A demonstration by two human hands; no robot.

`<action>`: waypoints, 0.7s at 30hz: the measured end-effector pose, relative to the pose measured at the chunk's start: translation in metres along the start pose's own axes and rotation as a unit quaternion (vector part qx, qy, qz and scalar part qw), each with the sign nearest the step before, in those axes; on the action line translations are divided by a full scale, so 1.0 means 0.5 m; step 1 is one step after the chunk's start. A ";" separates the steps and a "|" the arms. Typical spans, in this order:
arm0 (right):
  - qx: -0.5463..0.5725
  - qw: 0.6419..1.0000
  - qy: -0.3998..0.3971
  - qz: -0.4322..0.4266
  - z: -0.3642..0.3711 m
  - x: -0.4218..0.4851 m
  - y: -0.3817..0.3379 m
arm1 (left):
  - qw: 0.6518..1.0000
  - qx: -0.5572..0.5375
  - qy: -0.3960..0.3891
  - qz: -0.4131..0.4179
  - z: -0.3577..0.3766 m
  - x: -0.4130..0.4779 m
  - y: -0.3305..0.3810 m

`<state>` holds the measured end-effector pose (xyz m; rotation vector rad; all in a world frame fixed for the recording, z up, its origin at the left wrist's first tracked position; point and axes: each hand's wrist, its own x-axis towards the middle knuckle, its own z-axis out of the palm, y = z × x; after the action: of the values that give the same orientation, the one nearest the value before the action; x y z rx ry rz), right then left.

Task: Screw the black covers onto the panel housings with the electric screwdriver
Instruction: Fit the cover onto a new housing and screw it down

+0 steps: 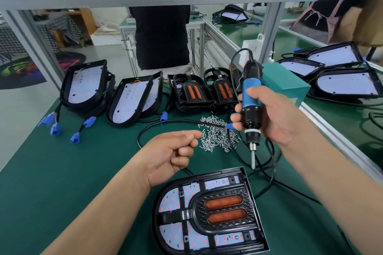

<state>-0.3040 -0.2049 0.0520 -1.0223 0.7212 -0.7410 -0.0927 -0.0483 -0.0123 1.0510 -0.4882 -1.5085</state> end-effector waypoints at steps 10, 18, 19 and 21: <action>0.032 0.999 -0.005 -0.003 0.040 0.048 -0.024 | 0.999 0.041 -0.018 0.019 -0.001 -0.009 0.003; 0.073 0.992 0.046 -0.094 0.027 0.037 -0.097 | 0.998 0.059 -0.001 0.028 -0.001 -0.010 0.005; 0.103 0.987 0.063 -0.103 0.029 0.030 -0.096 | 0.998 0.062 0.000 0.029 0.000 -0.010 0.005; 0.170 0.973 0.094 -0.124 0.036 0.009 -0.072 | 0.998 0.063 -0.003 0.026 0.004 -0.011 0.005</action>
<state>-0.2941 -0.2123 0.0908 -0.7400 0.6056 -1.1476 -0.0936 -0.0444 -0.0076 1.1233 -0.6161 -1.4507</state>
